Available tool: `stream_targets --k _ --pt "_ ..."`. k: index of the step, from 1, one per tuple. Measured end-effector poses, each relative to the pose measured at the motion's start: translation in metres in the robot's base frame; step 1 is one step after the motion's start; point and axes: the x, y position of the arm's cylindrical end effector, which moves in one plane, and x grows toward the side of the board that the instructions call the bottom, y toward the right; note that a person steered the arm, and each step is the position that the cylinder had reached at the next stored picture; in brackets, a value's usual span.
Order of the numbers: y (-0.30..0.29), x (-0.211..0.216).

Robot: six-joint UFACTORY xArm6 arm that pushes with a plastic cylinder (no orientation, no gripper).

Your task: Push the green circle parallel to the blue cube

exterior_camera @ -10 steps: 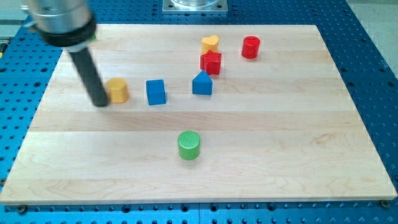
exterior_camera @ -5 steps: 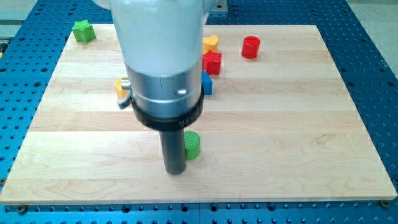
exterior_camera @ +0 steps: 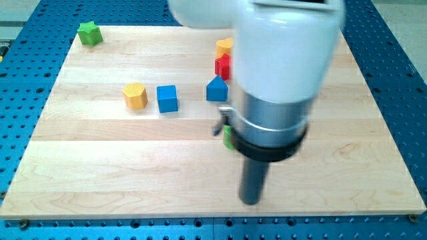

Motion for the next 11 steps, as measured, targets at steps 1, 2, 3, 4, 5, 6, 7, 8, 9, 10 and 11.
stream_targets --k 1,2,3,4,5,6,7,8,9,10,11 --pt "-0.023 -0.005" --pt "-0.008 -0.074" --pt "-0.001 -0.128" --pt "-0.005 -0.068" --pt "-0.058 -0.052" --pt "-0.061 -0.052" --pt "-0.048 -0.05" --pt "-0.029 -0.055" --pt "-0.025 -0.106" --pt "-0.034 -0.115" --pt "-0.02 -0.116"
